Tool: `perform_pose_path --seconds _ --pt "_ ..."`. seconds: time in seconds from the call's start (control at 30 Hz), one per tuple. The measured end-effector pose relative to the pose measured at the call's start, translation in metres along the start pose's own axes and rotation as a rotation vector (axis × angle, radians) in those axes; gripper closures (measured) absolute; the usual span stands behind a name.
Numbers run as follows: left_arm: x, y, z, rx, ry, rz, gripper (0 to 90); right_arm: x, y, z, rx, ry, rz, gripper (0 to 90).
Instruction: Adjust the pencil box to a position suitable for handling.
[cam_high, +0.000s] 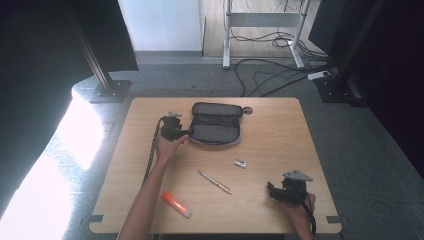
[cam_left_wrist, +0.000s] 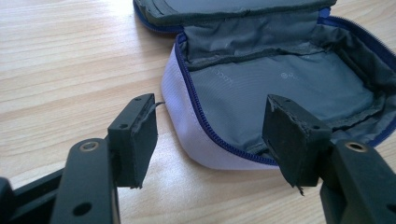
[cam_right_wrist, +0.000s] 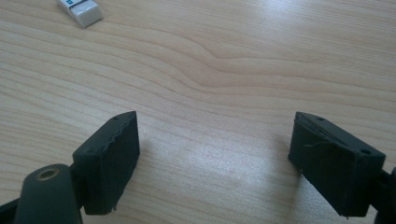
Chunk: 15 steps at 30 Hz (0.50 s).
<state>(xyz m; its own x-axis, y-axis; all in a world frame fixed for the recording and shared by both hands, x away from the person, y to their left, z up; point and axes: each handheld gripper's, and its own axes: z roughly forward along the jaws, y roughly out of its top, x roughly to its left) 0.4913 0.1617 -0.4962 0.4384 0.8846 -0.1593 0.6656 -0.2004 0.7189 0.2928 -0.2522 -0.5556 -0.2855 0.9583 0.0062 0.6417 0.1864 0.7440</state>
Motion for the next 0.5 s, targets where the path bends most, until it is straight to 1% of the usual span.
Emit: perform_pose_path --seconds 0.17,0.2,0.33,0.4,0.47,0.5 --pt "-0.001 0.000 0.006 0.001 0.006 0.005 37.4 0.000 0.000 0.000 -0.002 0.000 0.000 15.9" --pt "0.000 0.001 0.009 0.019 0.005 0.010 37.1 0.000 0.000 0.000 -0.002 0.000 0.000 15.9" --pt "0.001 0.007 0.013 0.025 0.010 0.012 37.3 0.000 0.000 0.000 -0.002 0.001 -0.001 16.1" --pt "0.002 0.008 0.016 0.022 0.019 0.011 39.0 0.000 0.000 0.000 -0.002 0.001 -0.001 16.1" --pt "0.005 0.008 0.021 0.041 0.025 0.003 41.3 0.000 0.000 0.000 -0.002 0.001 -0.001 16.0" --pt "0.005 0.008 0.021 0.041 0.025 0.003 42.4 0.000 0.000 0.000 -0.002 0.001 0.000 16.1"
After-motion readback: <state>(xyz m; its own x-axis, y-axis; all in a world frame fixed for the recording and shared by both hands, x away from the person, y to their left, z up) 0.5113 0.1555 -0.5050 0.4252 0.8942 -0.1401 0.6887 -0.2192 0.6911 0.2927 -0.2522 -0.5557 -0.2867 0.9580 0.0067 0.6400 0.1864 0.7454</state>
